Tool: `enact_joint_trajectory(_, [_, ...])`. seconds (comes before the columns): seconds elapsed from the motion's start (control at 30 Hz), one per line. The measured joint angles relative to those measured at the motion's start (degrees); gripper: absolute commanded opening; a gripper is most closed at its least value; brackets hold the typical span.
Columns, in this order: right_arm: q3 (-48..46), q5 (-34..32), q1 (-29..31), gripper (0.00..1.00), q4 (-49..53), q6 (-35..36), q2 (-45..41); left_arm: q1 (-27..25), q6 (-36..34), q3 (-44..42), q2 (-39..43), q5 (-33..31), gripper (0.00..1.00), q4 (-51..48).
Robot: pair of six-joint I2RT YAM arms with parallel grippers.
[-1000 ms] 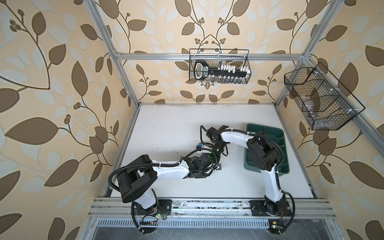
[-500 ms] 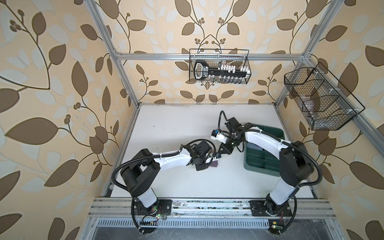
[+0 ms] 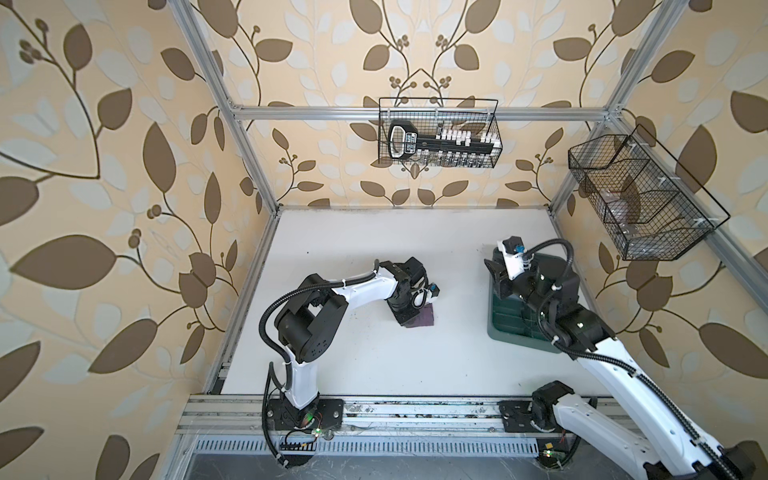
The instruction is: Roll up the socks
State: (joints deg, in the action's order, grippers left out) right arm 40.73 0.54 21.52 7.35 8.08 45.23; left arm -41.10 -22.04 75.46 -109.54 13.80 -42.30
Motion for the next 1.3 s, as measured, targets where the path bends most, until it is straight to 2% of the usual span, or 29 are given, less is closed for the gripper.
enact_joint_trajectory(0.07, [-3.7, 0.1, 3.4, 0.35, -0.7, 4.4, -2.8, 0.7, 1.7, 2.4, -1.9, 1.9, 0.0, -1.9])
enact_joint_trajectory(0.13, [-7.2, -1.2, 10.4, 0.41, -0.4, 10.8, -4.6, 1.4, 3.2, 4.3, -3.4, 3.8, 0.0, -3.6])
enact_joint_trajectory(0.23, [-12.9, -5.9, 23.5, 0.63, -0.2, 21.8, -5.2, 2.5, 4.8, 6.8, -5.5, 6.8, 0.0, -6.2])
enact_joint_trajectory(0.27, [-14.5, -7.7, 27.2, 0.69, -0.2, 25.3, -3.8, 3.0, 5.3, 7.7, -6.3, 7.8, 0.0, -7.1])
enact_joint_trajectory(0.33, [-15.6, -10.9, 31.2, 0.75, -0.7, 30.7, 1.8, 3.8, 6.0, 9.4, -7.9, 10.0, 0.0, -8.8])
enact_joint_trajectory(0.47, [-15.3, -15.7, 33.4, 0.75, -5.6, 38.3, 17.3, 5.3, 7.1, 11.8, -10.4, 13.9, 0.0, -11.4])
enact_joint_trajectory(0.67, [-11.3, -18.4, 32.7, 0.68, -16.2, 45.4, 35.8, 6.3, 7.5, 12.2, -11.3, 16.4, 0.0, -12.0])
enact_joint_trajectory(0.8, [-7.2, -18.6, 31.1, 0.63, -21.6, 47.5, 42.8, 6.3, 7.5, 12.3, -11.7, 17.4, 0.0, -12.0])
enact_joint_trajectory(0.9, [-5.0, -18.4, 30.2, 0.56, -23.4, 48.1, 45.7, 6.3, 7.5, 12.4, -11.7, 17.5, 0.0, -12.1])
enact_joint_trajectory(1.0, [-4.2, -18.0, 29.7, 0.46, -23.0, 48.3, 47.6, 6.3, 7.5, 12.4, -11.7, 17.5, 0.0, -12.0])
enact_joint_trajectory(1.3, [-2.7, -15.9, 29.2, 0.06, -17.7, 45.9, 47.9, 6.3, 7.7, 12.4, -11.6, 17.4, 0.0, -12.0])
